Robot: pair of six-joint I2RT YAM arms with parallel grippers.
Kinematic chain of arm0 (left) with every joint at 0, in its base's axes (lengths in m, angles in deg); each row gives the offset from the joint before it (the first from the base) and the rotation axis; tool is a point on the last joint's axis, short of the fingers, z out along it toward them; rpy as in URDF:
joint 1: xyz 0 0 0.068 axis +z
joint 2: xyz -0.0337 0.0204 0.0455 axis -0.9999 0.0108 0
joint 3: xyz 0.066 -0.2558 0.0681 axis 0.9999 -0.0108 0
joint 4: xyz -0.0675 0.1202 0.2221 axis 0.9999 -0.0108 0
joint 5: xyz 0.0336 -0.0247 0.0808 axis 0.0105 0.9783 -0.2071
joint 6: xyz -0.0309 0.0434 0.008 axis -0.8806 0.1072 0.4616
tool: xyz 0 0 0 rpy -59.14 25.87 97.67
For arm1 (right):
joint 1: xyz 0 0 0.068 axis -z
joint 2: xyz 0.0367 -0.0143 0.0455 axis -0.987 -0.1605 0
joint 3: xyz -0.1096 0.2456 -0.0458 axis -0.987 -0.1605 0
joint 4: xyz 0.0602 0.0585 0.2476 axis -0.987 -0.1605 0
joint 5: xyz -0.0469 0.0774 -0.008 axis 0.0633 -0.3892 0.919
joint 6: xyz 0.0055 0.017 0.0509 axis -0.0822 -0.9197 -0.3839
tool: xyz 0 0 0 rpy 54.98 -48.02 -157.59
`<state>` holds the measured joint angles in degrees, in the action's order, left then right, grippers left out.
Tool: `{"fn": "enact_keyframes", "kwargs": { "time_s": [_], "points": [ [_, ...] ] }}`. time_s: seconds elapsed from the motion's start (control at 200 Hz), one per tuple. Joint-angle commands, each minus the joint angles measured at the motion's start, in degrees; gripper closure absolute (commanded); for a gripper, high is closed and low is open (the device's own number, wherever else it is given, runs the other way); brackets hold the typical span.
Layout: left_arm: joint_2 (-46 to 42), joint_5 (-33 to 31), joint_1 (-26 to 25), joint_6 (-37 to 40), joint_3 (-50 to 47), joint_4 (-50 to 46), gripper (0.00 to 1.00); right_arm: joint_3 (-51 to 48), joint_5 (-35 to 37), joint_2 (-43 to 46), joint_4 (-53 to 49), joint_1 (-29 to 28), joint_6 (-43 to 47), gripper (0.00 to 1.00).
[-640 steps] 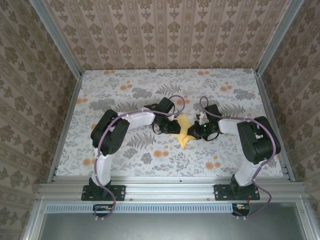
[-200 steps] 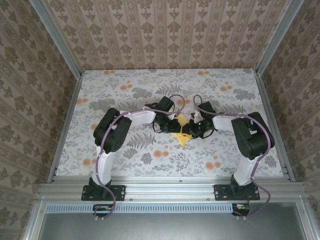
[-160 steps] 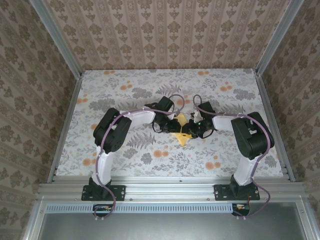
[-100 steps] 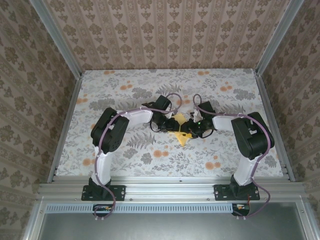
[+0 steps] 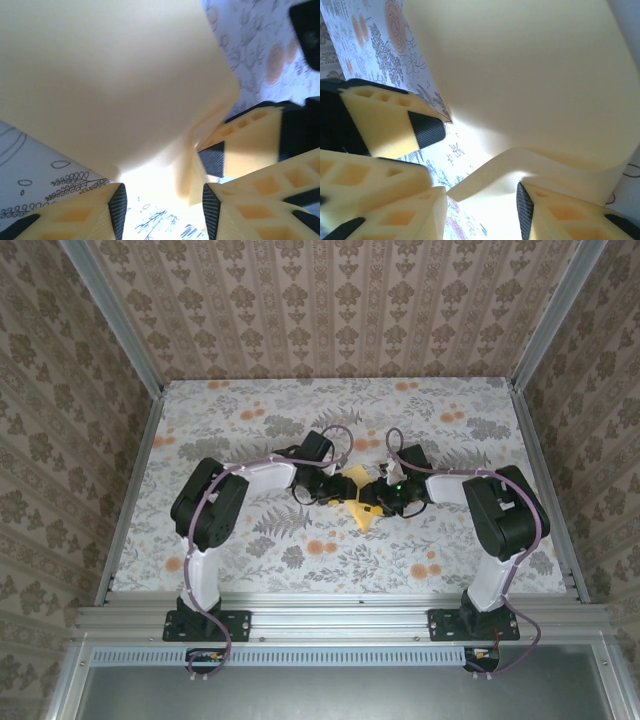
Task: Fold a paper plane with a square sheet of paper (pick it up from the middle)
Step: Third fold the triangle at the center of the table.
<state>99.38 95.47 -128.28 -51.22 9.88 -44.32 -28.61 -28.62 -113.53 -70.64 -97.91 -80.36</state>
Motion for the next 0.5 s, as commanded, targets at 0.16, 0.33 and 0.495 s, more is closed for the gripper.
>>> {"fn": "enact_keyframes", "kwargs": {
  "time_s": [0.16,0.33,0.495],
  "points": [
    [-2.0,2.8,0.9,-2.0,-0.2,2.4,0.5,-2.7,0.6,-1.2,0.4,-0.8,0.0,0.56],
    [-0.8,4.9,0.8,-2.3,0.0,2.6,0.5,-3.8,0.4,-0.1,1.5,-0.8,0.0,0.58],
    [0.5,6.0,0.0,-2.4,1.0,2.5,0.52,-3.9,0.0,0.5,1.2,-0.8,0.4,0.59]
  ]
}}
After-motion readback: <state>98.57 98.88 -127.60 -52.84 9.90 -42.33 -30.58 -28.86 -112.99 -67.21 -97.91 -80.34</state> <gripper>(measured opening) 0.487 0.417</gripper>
